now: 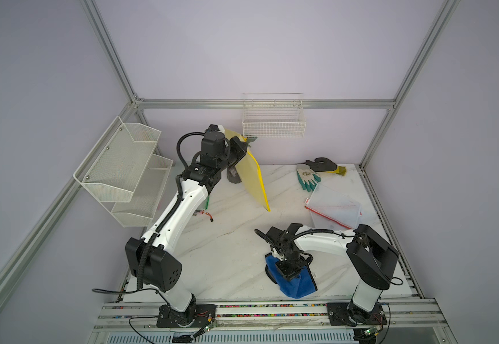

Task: Wipe the document bag
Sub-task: Place the document bag.

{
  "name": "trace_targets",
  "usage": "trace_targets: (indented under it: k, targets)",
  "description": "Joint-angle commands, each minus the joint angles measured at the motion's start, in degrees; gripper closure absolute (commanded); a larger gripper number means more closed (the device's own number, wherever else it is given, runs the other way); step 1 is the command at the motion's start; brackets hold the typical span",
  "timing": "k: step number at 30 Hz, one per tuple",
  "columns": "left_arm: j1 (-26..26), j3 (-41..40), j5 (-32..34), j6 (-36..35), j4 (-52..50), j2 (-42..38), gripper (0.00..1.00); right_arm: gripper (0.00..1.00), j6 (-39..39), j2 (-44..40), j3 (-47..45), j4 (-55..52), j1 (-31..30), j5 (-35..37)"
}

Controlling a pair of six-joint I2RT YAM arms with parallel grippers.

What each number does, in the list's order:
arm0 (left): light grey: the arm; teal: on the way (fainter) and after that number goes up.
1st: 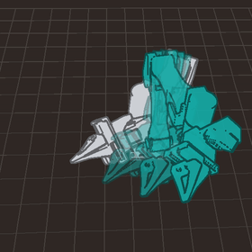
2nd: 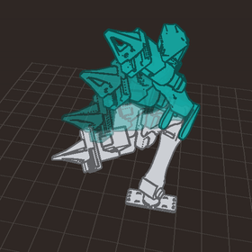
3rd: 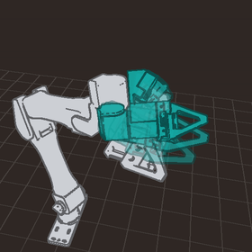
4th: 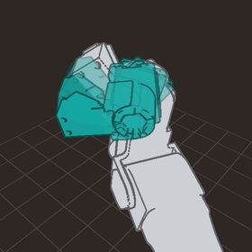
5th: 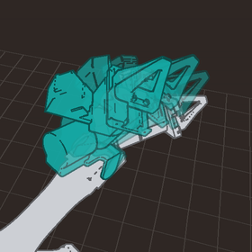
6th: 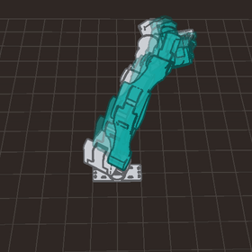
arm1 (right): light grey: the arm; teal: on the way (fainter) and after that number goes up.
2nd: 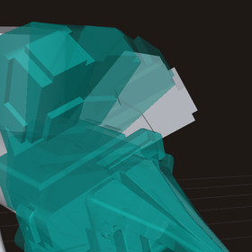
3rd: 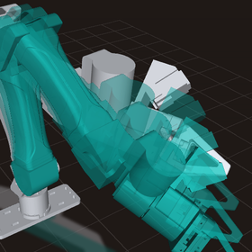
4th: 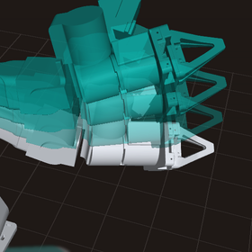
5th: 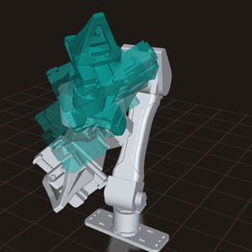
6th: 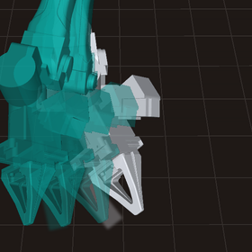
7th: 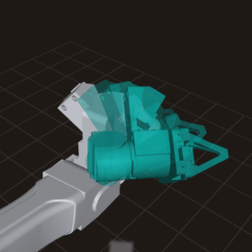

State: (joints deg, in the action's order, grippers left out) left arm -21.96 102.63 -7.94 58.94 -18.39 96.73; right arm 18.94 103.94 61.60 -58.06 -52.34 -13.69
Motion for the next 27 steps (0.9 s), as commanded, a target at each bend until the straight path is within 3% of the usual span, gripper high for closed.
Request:
trace_targets:
  k: [1, 9, 14, 17, 19, 23, 27]
  targets:
    - [-2.64, 5.60, -3.44, 3.84, 5.62, 4.20, 1.00, 1.00, 1.30, 7.56, -2.93, 12.95, -1.77, 0.52]
    - [-9.06, 22.99, -10.53, 15.44, 20.51, 22.05, 1.00, 1.00, 0.15, 15.54, 0.00, 16.78, -2.99, -0.11]
    - [-12.66, 41.23, -13.61, 20.33, 31.47, 37.37, 1.00, 1.00, -0.21, 18.38, -1.00, 19.47, -3.21, 0.09]
    - [-14.22, 46.94, -14.34, 24.80, 38.78, 43.43, 1.00, 1.00, -0.48, 18.43, -1.56, 19.14, -3.23, 0.89]
    - [-14.73, 44.57, -14.64, 24.87, 41.00, 43.56, 1.00, 1.00, -0.30, 17.68, -2.30, 19.10, -3.22, 1.51]
    - [-15.67, 31.74, -15.80, 31.95, 58.53, 43.54, 1.00, 1.00, -0.04, 17.07, -3.54, 19.13, -3.12, 1.56]
    - [-16.76, 19.69, -19.26, 32.23, 60.99, 42.75, 1.00, 1.00, -0.04, 16.78, -4.42, 18.99, -3.12, 0.85]
